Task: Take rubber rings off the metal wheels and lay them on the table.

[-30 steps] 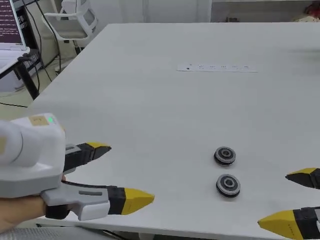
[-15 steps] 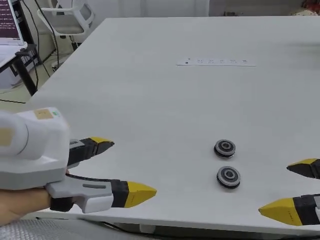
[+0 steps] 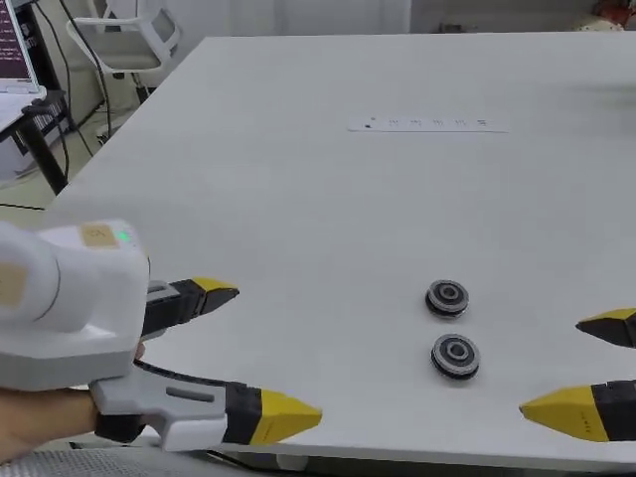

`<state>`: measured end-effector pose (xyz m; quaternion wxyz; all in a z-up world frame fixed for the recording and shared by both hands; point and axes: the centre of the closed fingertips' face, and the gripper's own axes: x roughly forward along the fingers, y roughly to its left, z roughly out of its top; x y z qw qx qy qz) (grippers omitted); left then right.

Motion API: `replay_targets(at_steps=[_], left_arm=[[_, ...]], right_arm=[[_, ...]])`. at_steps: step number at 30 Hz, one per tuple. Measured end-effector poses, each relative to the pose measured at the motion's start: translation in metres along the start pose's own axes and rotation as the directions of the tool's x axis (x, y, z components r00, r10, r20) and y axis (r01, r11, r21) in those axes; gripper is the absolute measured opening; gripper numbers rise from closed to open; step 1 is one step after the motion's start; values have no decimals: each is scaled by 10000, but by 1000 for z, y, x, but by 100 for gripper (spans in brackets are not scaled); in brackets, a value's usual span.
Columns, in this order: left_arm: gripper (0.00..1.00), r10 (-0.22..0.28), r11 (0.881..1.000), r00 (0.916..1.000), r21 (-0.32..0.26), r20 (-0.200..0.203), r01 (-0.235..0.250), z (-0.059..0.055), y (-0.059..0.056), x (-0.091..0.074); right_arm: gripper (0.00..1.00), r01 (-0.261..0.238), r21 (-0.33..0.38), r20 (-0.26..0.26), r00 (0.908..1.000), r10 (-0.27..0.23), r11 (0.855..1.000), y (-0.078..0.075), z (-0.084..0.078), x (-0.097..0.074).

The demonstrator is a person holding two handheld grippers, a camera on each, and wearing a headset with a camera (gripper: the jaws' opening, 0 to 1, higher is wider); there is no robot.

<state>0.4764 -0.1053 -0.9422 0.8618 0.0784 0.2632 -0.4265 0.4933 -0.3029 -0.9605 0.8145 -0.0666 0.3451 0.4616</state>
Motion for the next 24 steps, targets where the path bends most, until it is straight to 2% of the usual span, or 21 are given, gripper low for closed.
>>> replay_targets(at_steps=[4, 8, 10, 18, 24], left_arm=[[93, 145, 9998, 9999, 120, -47, -144, 1, 4, -1], [93, 248, 9996, 9991, -146, 339, -243, 8, 10, -4], [93, 226, 9996, 9987, -162, 458, -219, 10, 10, -5], [93, 321, 9994, 9983, -142, 495, -315, 12, 11, -8], [92, 315, 9994, 9977, -151, 608, -307, 16, 11, -8]], right_arm=[[79, -106, -81, 48, 9999, 106, 9999, 0, 2, -1], [80, -130, -25, 111, 9999, 130, 9999, -4, 3, -3], [79, -97, 44, 173, 9998, 97, 9999, -7, 3, -4], [79, -95, 270, 463, 9989, 82, 9996, -8, 6, -7], [79, -104, 324, 443, 9990, 89, 9994, -6, 2, -7]])
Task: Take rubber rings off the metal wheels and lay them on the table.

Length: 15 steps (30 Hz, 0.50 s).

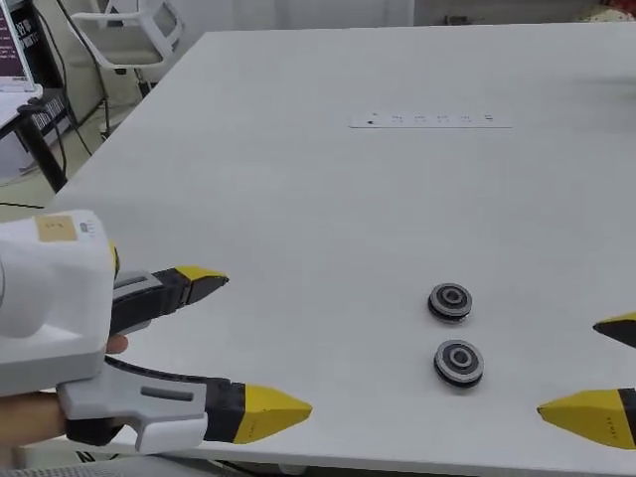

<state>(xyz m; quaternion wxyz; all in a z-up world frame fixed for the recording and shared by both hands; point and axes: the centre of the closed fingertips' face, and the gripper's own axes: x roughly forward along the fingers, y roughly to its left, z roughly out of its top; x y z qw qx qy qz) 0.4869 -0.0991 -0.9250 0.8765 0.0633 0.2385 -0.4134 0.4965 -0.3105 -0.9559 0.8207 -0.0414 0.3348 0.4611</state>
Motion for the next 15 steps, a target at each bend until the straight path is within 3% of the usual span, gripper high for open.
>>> replay_targets(at_steps=[10, 15], left_arm=[[92, -192, 9997, 9996, 147, 184, 189, 11, -5, 6], [92, -298, 9990, 9995, 337, 75, 295, 14, -7, 6]], right_arm=[[78, 0, 92, -29, 10000, 0, 10000, 3, -4, -1], [78, -93, 203, 105, 9999, 91, 9998, 4, -2, -3]])
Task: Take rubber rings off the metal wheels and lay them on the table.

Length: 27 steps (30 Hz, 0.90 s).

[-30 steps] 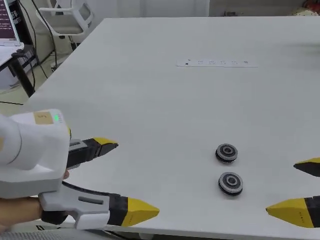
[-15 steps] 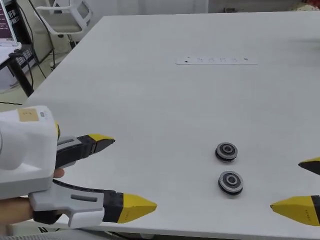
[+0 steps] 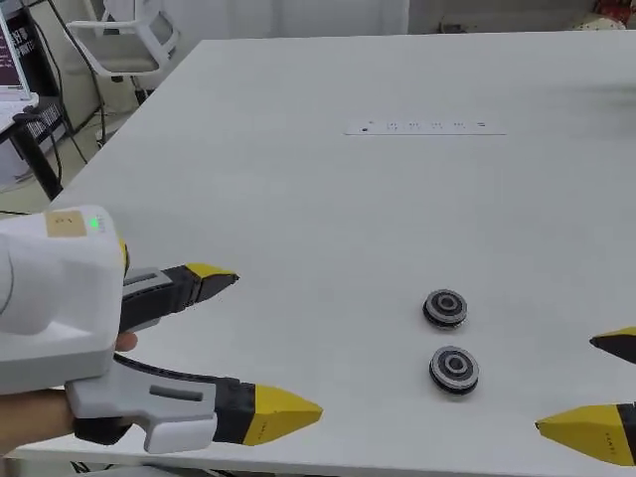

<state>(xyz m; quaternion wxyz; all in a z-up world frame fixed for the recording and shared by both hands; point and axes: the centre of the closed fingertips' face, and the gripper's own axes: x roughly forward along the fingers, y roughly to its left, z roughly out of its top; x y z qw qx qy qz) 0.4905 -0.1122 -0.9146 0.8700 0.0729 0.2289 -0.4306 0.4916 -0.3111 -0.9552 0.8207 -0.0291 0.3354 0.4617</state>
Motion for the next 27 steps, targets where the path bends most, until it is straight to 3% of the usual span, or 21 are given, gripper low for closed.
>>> replay_targets(at_steps=[8, 16, 22, 27], left_arm=[[92, -222, 9991, 9997, 356, 63, 220, 16, -2, 7], [92, -806, 9882, 9967, 1305, 12, 798, 40, -13, 21], [92, -1189, 9710, 9928, 2074, -142, 1193, 55, -18, 35], [92, -1512, 9513, 9884, 2692, -159, 1499, 71, -21, 50]], right_arm=[[77, -3, -154, 120, 9999, 5, 9999, -1, 9, 1], [75, -129, -644, 213, 9997, 143, 9978, 2, 29, 7], [73, -165, -1169, 544, 9983, 230, 9930, 0, 54, 10], [71, -224, -1699, 491, 9983, 311, 9852, -3, 71, 15]])
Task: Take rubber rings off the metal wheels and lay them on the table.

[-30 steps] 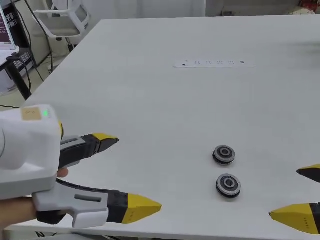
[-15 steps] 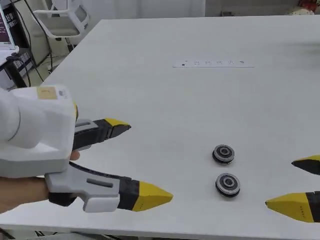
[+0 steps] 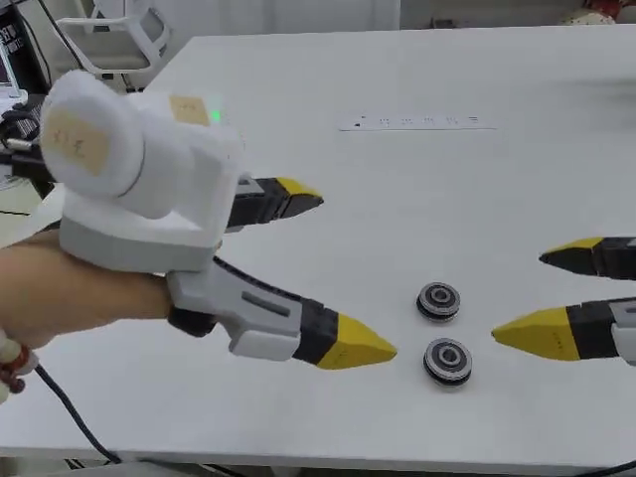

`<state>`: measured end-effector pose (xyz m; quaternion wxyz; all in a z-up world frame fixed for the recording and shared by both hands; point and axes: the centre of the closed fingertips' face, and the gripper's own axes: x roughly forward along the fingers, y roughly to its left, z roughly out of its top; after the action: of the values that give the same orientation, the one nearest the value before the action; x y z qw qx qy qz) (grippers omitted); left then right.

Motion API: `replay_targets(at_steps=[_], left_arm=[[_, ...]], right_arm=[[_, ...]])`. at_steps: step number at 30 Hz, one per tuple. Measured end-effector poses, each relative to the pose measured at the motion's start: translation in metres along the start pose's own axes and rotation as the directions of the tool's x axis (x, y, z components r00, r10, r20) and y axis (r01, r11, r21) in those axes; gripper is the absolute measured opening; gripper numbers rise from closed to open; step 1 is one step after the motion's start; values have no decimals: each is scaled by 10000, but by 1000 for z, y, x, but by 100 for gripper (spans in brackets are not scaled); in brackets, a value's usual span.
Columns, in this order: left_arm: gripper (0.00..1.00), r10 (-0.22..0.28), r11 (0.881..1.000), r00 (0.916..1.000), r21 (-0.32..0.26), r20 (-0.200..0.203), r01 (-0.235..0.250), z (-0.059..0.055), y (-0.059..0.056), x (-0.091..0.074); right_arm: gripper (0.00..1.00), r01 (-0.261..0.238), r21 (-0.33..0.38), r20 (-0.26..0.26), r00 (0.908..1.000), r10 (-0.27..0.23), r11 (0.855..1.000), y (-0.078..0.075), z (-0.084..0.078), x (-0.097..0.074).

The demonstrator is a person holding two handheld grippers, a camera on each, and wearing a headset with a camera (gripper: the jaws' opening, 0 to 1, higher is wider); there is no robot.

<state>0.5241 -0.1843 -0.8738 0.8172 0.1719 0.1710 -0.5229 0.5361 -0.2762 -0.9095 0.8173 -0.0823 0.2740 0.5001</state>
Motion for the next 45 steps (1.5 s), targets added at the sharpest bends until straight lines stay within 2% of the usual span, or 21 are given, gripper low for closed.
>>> replay_targets(at_steps=[3, 6, 8, 10, 14, 16, 19, 23, 25, 28, 30, 33, 38, 45], left_arm=[[91, -263, 9993, 9996, 280, 38, 262, 7, -1, 10], [89, -542, 9951, 9984, 835, 141, 528, 15, -3, 23], [89, -601, 9936, 9979, 968, 256, 574, 18, -1, 30], [89, -609, 9930, 9964, 1046, 594, 544, 24, 3, 39], [83, -720, 9918, 9923, 1129, 1004, 605, 28, 7, 52], [78, -874, 9894, 9899, 1253, 1118, 732, 26, 7, 60], [73, -1129, 9868, 9865, 1291, 1183, 974, 18, 0, 71], [63, -1235, 9883, 9842, 1049, 1269, 1105, 6, -4, 81], [59, -1253, 9900, 9822, 829, 1398, 1145, 0, -6, 85], [55, -1131, 9936, 9789, 123, 1702, 1127, -6, -5, 89], [54, -1039, 9945, 9787, 20, 1773, 1052, -11, -5, 91], [51, -901, 9959, 9858, 81, 1420, 899, -25, -3, 95], [43, -951, 9951, 9891, -168, 1128, 976, -39, -4, 99], [35, -1290, 9915, 9898, 228, 605, 1279, -51, -21, 112]], right_arm=[[68, -156, -247, 279, 9995, 163, 9996, -2, 12, 4], [64, -540, -339, 469, 9974, 555, 9980, 0, 18, 13], [61, -724, -407, 437, 9963, 742, 9965, -2, 18, 18], [59, -851, -700, 485, 9949, 886, 9939, -2, 18, 25], [54, -943, -1029, 173, 9952, 965, 9902, -7, 5, 33], [52, -938, -1054, 84, 9954, 952, 9900, -9, -1, 36], [49, -957, -975, 73, 9953, 969, 9906, -11, -11, 38], [44, -980, -1023, -397, 9947, 944, 9899, -12, -32, 41], [42, -1061, -1067, -627, 9930, 998, 9886, -11, -41, 43], [39, -1219, -909, -837, 9899, 1144, 9884, -10, -50, 46], [37, -1310, -862, -889, 9884, 1233, 9876, -8, -54, 48], [33, -1359, -891, -1060, 9863, 1263, 9867, -7, -60, 51], [29, -1423, -869, -1254, 9834, 1309, 9860, -4, -67, 54], [28, -1782, -1185, -1780, 9716, 1556, 9768, 6, -78, 58]])
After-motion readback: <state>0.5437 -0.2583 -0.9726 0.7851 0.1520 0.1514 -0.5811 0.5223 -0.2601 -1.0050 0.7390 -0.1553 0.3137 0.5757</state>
